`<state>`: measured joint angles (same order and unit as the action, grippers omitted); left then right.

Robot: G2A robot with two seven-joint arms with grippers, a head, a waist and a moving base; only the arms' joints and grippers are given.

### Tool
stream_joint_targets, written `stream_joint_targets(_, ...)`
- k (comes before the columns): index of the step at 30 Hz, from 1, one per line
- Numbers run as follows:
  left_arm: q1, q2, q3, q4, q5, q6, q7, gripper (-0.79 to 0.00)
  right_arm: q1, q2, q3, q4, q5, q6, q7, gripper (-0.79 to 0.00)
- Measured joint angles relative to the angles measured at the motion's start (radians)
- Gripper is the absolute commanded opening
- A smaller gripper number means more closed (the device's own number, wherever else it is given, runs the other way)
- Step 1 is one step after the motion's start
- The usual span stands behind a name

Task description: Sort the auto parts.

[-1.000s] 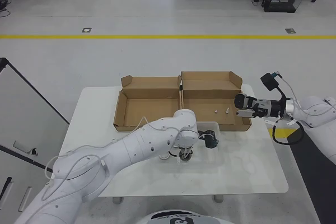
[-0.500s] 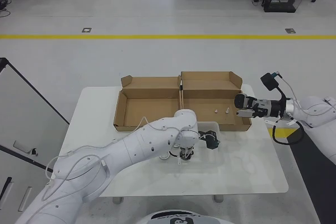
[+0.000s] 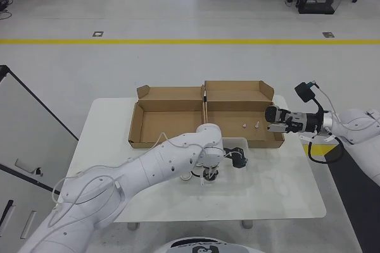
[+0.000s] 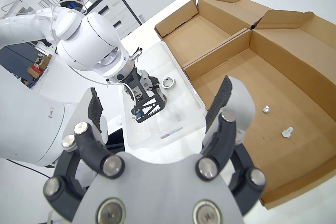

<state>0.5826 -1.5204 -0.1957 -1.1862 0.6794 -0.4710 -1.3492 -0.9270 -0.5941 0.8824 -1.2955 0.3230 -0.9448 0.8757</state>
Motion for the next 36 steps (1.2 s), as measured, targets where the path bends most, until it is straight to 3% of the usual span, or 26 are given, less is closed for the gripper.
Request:
stream_joint_targets(32,0.013,0.001,-0.005,0.02,0.016,-0.016,0.017,-0.446,0.0,0.0,0.0,0.0,0.0,0.0,0.0,0.0)
stream_joint_targets(34,0.014,0.0,-0.004,0.022,0.018,-0.017,0.017,-0.499,0.0,0.0,0.0,0.0,0.0,0.0,0.0,0.0)
stream_joint_targets(36,0.012,-0.002,-0.001,0.026,0.027,-0.019,0.019,-0.683,0.0,0.0,0.0,0.0,0.0,0.0,0.0,0.0)
